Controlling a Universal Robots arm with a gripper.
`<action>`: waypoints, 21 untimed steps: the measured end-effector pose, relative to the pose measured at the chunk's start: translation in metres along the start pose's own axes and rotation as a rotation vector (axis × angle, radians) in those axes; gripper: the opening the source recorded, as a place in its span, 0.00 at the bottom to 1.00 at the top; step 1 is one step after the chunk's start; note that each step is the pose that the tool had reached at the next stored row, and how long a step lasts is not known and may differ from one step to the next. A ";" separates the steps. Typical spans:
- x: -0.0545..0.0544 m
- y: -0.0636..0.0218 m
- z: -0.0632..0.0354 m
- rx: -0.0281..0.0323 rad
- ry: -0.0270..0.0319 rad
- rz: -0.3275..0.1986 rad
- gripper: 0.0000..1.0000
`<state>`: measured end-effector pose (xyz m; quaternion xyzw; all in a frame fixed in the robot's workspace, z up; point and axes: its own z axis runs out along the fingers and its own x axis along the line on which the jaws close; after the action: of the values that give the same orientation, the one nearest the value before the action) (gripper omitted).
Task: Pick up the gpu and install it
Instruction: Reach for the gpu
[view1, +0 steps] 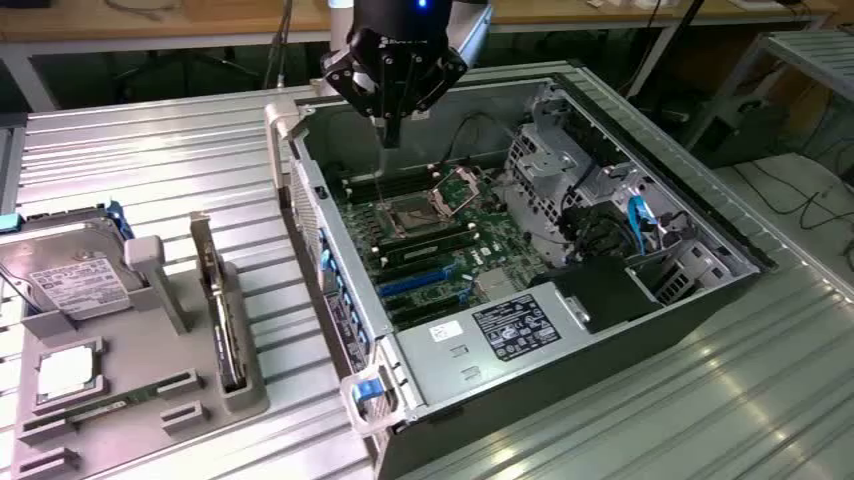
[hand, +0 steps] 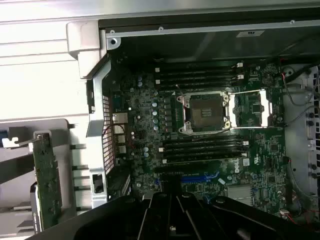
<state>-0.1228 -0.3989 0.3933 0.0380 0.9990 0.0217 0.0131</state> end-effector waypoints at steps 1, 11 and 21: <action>0.001 -0.0002 0.0000 -0.0001 0.0000 0.000 0.11; 0.009 -0.0009 -0.0002 -0.0001 0.0000 0.000 0.11; 0.014 -0.0015 -0.0004 0.0000 0.0000 0.000 0.11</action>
<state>-0.1372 -0.3993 0.3933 0.0379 0.9990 0.0217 0.0131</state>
